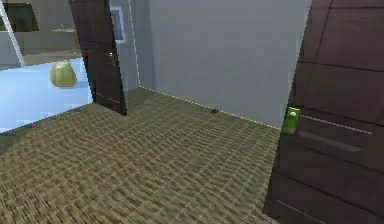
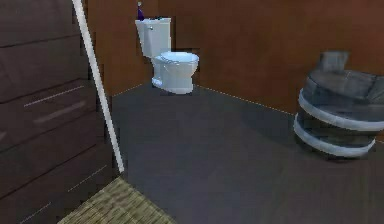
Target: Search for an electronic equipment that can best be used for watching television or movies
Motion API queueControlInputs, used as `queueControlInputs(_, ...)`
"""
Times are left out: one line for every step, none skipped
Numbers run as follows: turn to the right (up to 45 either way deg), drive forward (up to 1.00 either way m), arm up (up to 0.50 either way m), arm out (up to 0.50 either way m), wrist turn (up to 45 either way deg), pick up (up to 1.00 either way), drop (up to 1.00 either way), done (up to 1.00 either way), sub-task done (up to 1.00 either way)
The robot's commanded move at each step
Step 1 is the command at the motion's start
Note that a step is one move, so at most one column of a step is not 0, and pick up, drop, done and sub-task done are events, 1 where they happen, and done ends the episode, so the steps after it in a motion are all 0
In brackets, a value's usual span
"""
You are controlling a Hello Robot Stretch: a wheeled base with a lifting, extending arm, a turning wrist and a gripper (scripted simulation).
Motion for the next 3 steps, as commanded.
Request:
queueControlInputs(36.0, 0.0, 0.0, 0.0, 0.0, 0.0, 0.0, 0.0, 0.0)
queueControlInputs(0.0, 0.05, 0.0, 0.0, 0.0, 0.0, 0.0, 0.0, 0.0)
queueControlInputs(-45.0, 0.0, 0.0, 0.0, 0.0, 0.0, 0.0, 0.0, 0.0)
